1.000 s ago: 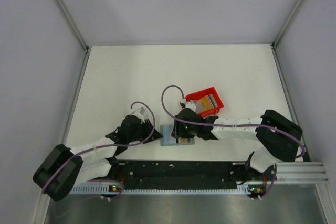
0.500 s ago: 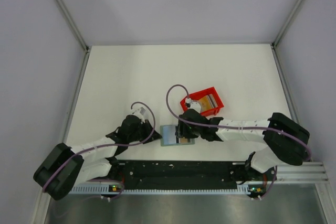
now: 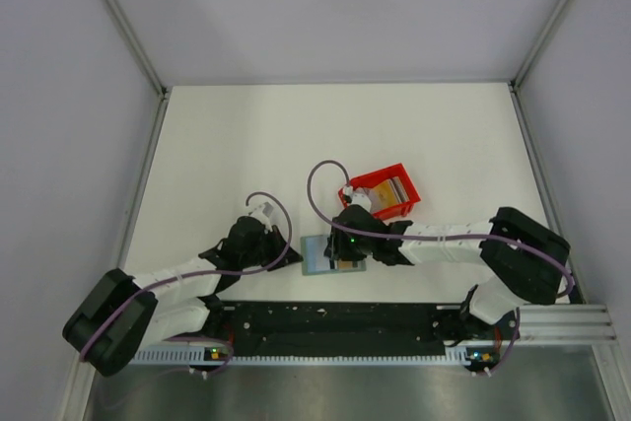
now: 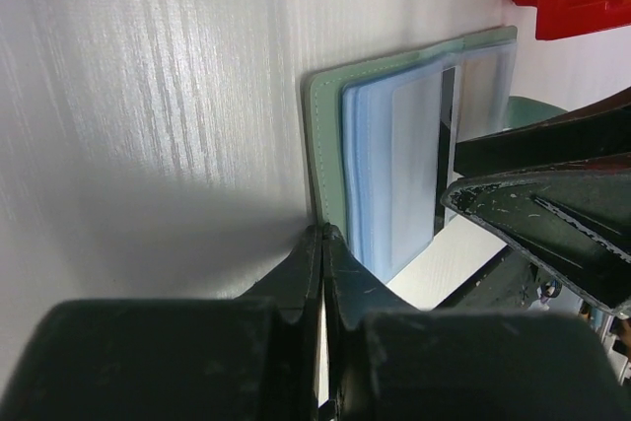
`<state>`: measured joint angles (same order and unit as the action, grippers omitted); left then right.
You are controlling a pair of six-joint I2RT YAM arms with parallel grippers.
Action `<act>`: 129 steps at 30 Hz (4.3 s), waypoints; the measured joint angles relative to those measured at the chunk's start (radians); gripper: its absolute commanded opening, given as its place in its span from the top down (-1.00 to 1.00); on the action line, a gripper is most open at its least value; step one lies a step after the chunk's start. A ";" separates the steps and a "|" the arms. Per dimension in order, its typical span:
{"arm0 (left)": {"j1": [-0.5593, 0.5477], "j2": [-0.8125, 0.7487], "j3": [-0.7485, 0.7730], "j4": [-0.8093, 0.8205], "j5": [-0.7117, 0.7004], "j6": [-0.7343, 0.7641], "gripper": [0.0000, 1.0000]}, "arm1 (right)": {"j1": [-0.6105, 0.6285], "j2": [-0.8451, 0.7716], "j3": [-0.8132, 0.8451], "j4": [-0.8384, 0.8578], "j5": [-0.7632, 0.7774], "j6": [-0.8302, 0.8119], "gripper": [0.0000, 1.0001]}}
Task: Put the credit cards into the card holder
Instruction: Insert the credit card into the card holder, then close the card holder at the center of the board.
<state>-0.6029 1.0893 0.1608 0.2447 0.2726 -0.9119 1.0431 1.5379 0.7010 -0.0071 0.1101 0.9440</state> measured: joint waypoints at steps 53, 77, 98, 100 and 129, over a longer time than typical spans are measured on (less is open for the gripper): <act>0.000 -0.014 0.027 -0.071 -0.010 0.025 1.00 | -0.005 -0.191 0.022 -0.090 0.061 -0.060 0.12; 0.000 -0.019 0.055 -0.137 -0.016 0.044 1.00 | -0.012 -0.302 -0.069 -0.385 0.253 -0.062 0.07; 0.000 -0.019 0.055 -0.137 -0.017 0.047 1.00 | -0.012 -0.228 -0.013 -0.383 0.271 -0.080 0.54; 0.000 -0.019 0.055 -0.137 -0.017 0.047 1.00 | -0.012 -0.228 -0.013 -0.383 0.274 -0.080 0.61; 0.000 -0.045 0.062 -0.106 0.053 0.050 0.59 | -0.032 -0.232 -0.040 -0.380 0.298 -0.077 1.00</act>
<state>-0.6029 1.0439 0.2230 0.1383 0.3252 -0.8616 1.0115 1.3056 0.6613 -0.3874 0.4084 0.8669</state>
